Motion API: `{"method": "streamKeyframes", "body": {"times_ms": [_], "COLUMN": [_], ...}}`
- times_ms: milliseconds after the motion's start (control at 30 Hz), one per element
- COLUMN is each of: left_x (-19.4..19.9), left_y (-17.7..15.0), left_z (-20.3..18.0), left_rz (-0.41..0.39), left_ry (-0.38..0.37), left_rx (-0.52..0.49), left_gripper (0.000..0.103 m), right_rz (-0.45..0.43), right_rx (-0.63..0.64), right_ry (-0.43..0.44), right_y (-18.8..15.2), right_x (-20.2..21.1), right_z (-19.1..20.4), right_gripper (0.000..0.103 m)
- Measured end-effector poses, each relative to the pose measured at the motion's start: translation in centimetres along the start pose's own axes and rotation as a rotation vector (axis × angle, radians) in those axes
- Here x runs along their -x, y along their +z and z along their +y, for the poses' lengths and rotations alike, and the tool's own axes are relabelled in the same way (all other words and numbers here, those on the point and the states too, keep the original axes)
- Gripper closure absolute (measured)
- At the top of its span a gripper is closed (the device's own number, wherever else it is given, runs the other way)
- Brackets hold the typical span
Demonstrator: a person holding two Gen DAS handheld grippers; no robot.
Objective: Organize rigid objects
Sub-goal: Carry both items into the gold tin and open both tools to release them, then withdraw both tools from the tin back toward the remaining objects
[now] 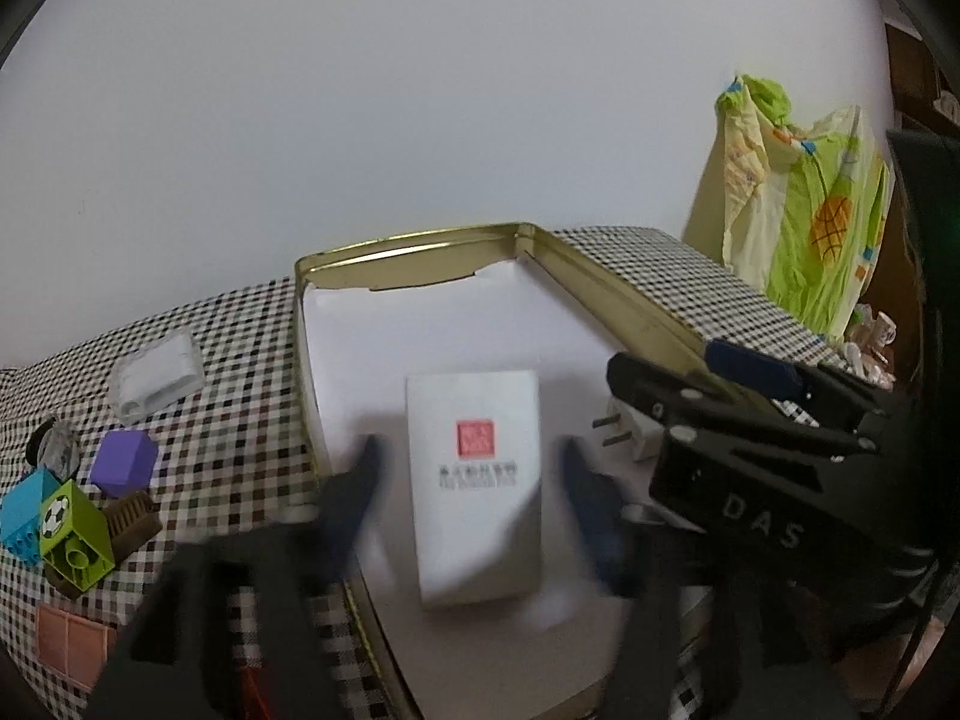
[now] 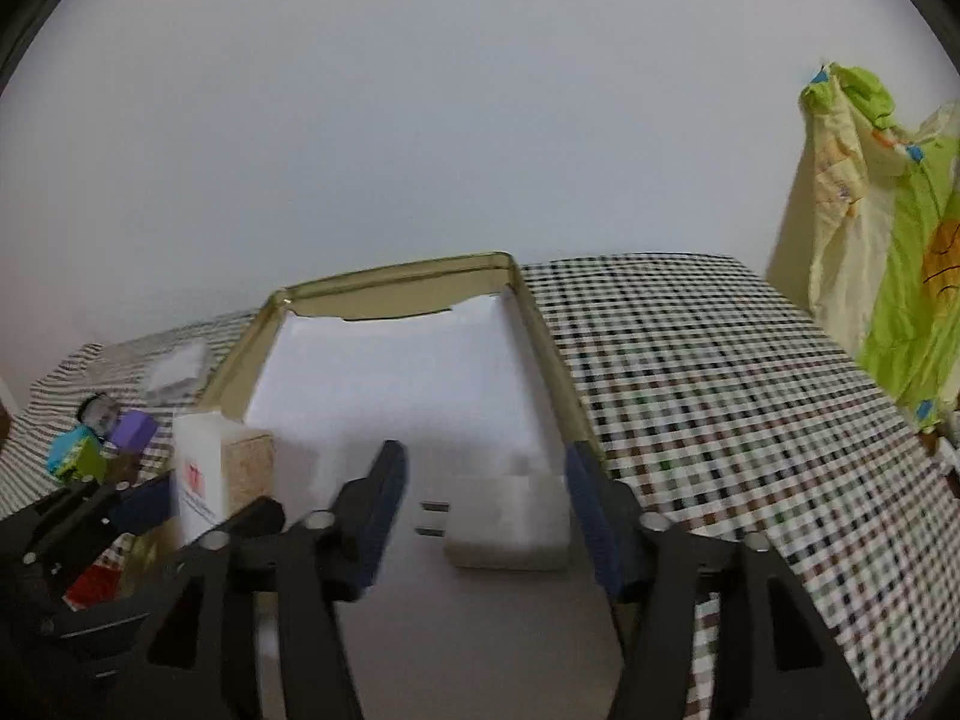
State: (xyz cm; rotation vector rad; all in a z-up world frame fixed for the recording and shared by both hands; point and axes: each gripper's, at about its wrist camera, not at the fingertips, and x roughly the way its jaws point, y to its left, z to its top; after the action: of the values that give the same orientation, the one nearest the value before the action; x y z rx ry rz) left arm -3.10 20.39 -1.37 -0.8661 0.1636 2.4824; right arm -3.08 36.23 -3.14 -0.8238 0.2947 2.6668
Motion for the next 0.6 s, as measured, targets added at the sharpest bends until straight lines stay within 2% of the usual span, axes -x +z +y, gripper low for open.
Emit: {"method": "streamKeyframes", "body": {"times_ms": [67, 100, 167, 200, 300, 367, 467, 600], "left_x": [0.9, 1.3, 2.4, 2.7, 3.3, 3.5, 3.6, 3.6], "left_y": [-0.1, -0.2, -0.3, -0.4, -0.3, -0.3, -0.2, -0.3], "left_z": [-0.4, -0.6, -0.9, -1.0, -1.0, -0.6, 0.1, 0.6], "left_rz": [-0.046, -0.070, -0.128, -0.147, -0.183, -0.200, -0.208, -0.206], "left_ry": [0.005, 0.020, 0.036, 0.035, 0.050, 0.052, 0.056, 0.056], "left_rx": [-0.012, -0.018, -0.032, -0.037, -0.033, -0.011, 0.023, 0.050], "left_gripper": [0.004, 0.000, 0.001, 0.001, 0.001, 0.001, 0.001, 0.001], "right_rz": [-0.030, -0.040, -0.082, -0.116, -0.219, -0.254, -0.286, -0.279], "right_rx": [-0.031, -0.034, -0.037, -0.032, -0.040, -0.068, -0.109, -0.128], "right_ry": [0.025, 0.027, 0.006, -0.022, -0.085, -0.107, -0.118, -0.107], "right_y": [-0.1, -0.1, 0.0, 0.0, 0.1, 0.2, 0.4, 0.6], "right_x": [0.5, 0.7, 1.4, 2.0, 3.7, 4.3, 4.9, 4.9], "right_z": [-0.5, -0.5, -0.6, -0.6, -0.9, -1.4, -2.3, -2.5], "right_gripper": [0.031, 0.031, 0.029, 0.025, 0.020, 0.018, 0.017, 0.017]}}
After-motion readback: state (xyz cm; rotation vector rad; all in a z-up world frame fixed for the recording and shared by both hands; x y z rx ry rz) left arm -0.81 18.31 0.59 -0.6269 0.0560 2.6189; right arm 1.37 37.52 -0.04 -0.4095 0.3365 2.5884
